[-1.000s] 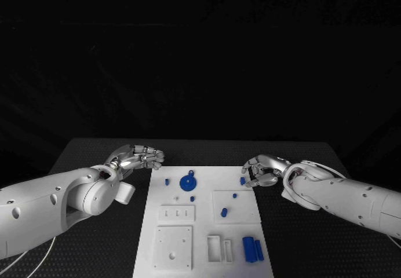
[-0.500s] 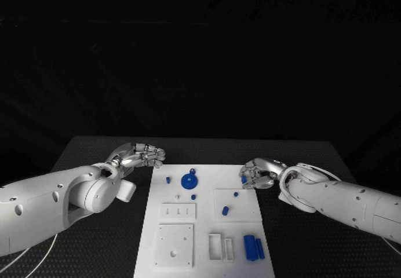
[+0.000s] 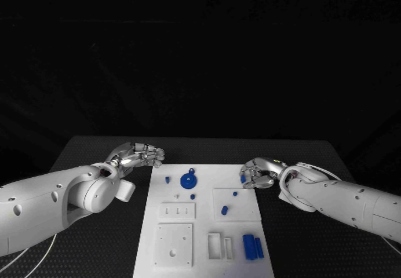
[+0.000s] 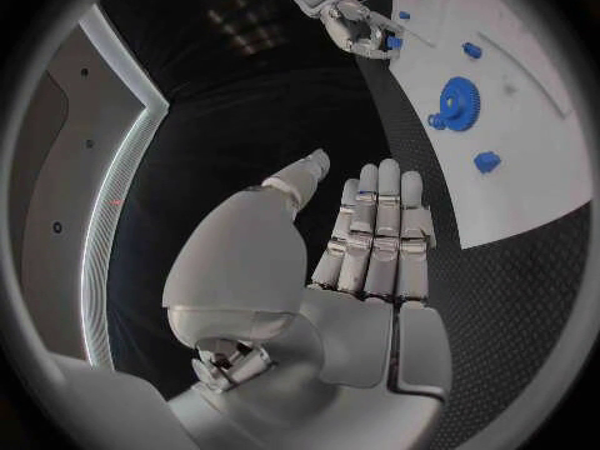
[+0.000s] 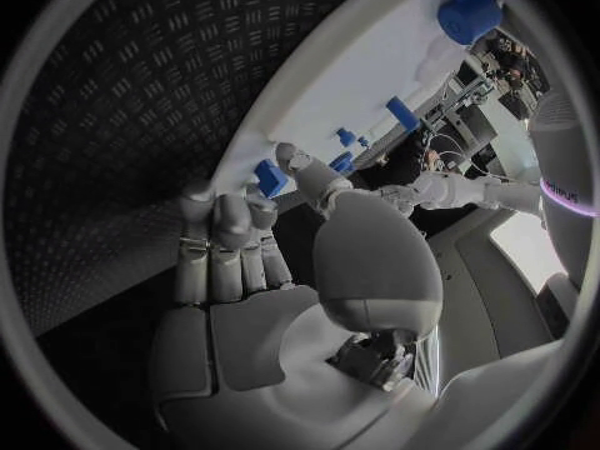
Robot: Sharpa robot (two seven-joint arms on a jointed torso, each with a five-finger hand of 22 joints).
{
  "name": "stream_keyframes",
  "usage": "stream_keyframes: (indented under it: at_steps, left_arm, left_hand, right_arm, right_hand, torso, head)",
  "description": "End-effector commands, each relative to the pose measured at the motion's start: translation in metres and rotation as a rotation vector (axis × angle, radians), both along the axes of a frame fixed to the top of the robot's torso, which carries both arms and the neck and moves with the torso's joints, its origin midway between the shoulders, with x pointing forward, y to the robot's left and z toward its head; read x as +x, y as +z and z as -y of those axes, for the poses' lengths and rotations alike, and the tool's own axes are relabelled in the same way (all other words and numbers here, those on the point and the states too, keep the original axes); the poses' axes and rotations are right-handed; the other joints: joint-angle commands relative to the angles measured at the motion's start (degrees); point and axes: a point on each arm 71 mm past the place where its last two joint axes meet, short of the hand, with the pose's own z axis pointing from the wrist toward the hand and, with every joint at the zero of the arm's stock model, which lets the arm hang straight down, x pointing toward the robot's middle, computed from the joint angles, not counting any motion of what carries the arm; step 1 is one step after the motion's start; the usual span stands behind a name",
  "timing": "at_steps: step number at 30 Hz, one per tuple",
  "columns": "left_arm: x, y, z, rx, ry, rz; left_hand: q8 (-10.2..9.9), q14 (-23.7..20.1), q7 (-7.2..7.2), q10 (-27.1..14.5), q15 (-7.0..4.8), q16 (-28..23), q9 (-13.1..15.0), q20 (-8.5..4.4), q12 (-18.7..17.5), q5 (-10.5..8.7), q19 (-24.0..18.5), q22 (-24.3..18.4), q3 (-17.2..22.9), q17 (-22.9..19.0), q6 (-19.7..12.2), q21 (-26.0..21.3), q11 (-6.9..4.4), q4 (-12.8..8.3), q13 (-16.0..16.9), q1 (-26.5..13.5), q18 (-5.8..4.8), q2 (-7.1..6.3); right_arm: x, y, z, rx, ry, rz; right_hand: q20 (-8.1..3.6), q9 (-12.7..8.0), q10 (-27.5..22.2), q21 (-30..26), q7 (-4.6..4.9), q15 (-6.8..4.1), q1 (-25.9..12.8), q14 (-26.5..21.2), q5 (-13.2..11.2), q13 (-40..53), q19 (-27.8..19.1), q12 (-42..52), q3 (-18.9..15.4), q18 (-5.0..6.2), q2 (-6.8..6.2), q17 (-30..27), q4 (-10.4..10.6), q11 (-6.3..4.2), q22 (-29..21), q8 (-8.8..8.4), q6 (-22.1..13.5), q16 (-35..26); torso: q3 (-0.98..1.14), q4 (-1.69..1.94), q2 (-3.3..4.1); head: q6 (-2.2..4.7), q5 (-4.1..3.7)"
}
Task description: Assemble the parts on the task board
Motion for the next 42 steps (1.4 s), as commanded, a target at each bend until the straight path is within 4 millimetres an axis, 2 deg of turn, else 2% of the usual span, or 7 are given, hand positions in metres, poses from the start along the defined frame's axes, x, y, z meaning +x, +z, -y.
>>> stream_keyframes:
  at_steps: [1,2,7,22,29,36,42]
  left_arm:
    - [-0.0007,0.0010,0.0025,-0.007,-0.020,0.007]
    - [-0.0007,0.0009,0.0022,-0.006,-0.019,0.006]
    - [-0.0009,0.0009,0.0021,-0.005,-0.020,0.007]
    - [-0.0011,0.0009,0.0010,-0.001,-0.021,0.007]
    - [-0.0012,0.0008,0.0009,0.002,-0.021,0.006]
    - [-0.0011,0.0007,0.0006,0.002,-0.021,0.005]
    - [-0.0016,0.0008,-0.0002,0.004,-0.021,0.005]
  left_hand:
    - [-0.40,0.22,0.22,0.00,0.01,-0.28,0.06,0.28,-0.06,-0.22,-0.21,0.99,0.06,0.09,0.33,-0.20,0.10,-0.35,0.07,-0.58,0.47,-0.13]
    - [-0.40,0.22,0.22,0.00,0.01,-0.28,0.06,0.28,-0.06,-0.22,-0.21,0.99,0.07,0.10,0.33,-0.20,0.10,-0.36,0.08,-0.60,0.47,-0.12]
    - [-0.42,0.22,0.22,0.00,0.01,-0.30,0.08,0.28,-0.07,-0.22,-0.21,0.99,0.10,0.12,0.34,-0.20,0.10,-0.37,0.09,-0.68,0.47,-0.10]
    - [-0.45,0.22,0.22,0.00,0.01,-0.35,0.13,0.28,-0.08,-0.22,-0.22,0.99,0.20,0.17,0.34,-0.20,0.10,-0.50,0.11,-0.80,0.47,-0.09]
    - [-0.50,0.22,0.23,-0.04,0.01,-0.38,0.15,0.28,-0.11,-0.22,-0.23,0.99,0.27,0.20,0.31,-0.21,0.11,-0.60,0.12,-0.87,0.47,-0.12]
    - [-0.53,0.22,0.24,-0.05,0.02,-0.40,0.17,0.28,-0.12,-0.22,-0.23,0.99,0.33,0.22,0.29,-0.21,0.12,-0.67,0.13,-0.92,0.47,-0.10]
    - [-0.54,0.23,0.24,-0.05,0.01,-0.42,0.18,0.28,-0.12,-0.21,-0.23,0.99,0.37,0.24,0.30,-0.21,0.12,-0.72,0.13,-0.94,0.48,-0.09]
  right_arm:
    - [0.0001,-0.0003,0.0002,-0.012,0.000,0.015]
    - [0.0003,-0.0005,-0.0001,-0.019,0.003,0.018]
    - [0.0006,-0.0006,-0.0014,-0.016,0.004,0.017]
    - [0.0001,-0.0031,-0.0030,-0.016,0.003,0.012]
    - [-0.0004,-0.0032,-0.0042,-0.014,0.008,0.010]
    - [-0.0005,-0.0037,-0.0042,0.004,-0.004,-0.003]
    - [0.0001,-0.0043,-0.0033,0.031,-0.028,-0.015]
  right_hand:
    - [0.04,-0.05,-2.31,-0.26,0.59,-0.46,-0.07,0.15,-1.28,-0.08,0.45,0.28,1.23,2.57,0.57,0.07,0.49,-0.62,0.74,0.34,4.06,-0.15]
    - [0.03,-0.11,-2.27,-0.30,0.57,-0.47,-0.27,0.17,-3.03,-0.13,0.52,0.27,2.24,2.57,0.93,0.07,1.30,-0.64,0.71,0.27,4.08,-0.20]
    - [-0.18,0.05,-2.08,-0.15,0.38,-0.64,-0.65,0.33,-3.48,-0.16,0.76,0.39,4.62,2.57,0.52,0.17,3.11,-0.80,0.81,0.57,4.73,-0.14]
    - [-0.30,0.23,-2.00,0.00,0.20,-0.80,-0.97,0.36,-3.49,-0.17,0.81,0.45,4.89,2.57,0.16,0.25,3.34,-0.96,0.90,0.84,5.11,-0.09]
    - [-0.42,0.66,-1.93,0.07,-0.23,-1.13,-0.72,0.36,-3.50,-0.20,0.78,0.47,5.82,2.57,0.97,0.32,3.49,-1.35,0.93,1.64,6.44,-0.09]
    - [-0.43,1.78,-1.85,0.23,-1.33,-1.97,-0.26,0.34,-3.50,-0.23,0.69,0.47,7.58,2.57,2.55,0.42,3.72,-2.33,0.98,3.48,9.47,-0.08]
    - [-0.48,2.24,-1.77,0.30,-1.65,-2.33,-0.17,0.31,-3.50,-0.23,0.74,0.48,8.33,2.57,2.64,0.47,3.56,-2.66,0.96,3.95,10.01,-0.09]
  torso:
    - [0.04,0.00,0.00]
    - [0.04,0.00,0.01]
    - [0.02,-0.02,0.00]
    - [0.01,0.02,-0.03]
    - [0.02,-0.01,-0.02]
    - [0.05,-0.02,-0.03]
    - [-0.04,-0.13,0.02]
  head:
    - [-0.06,-0.01]
    - [-0.01,0.01]
    - [-0.06,-0.02]
    - [-0.18,-0.13]
    - [-0.21,-0.11]
    - [-0.23,-0.22]
    - [-0.35,-0.34]
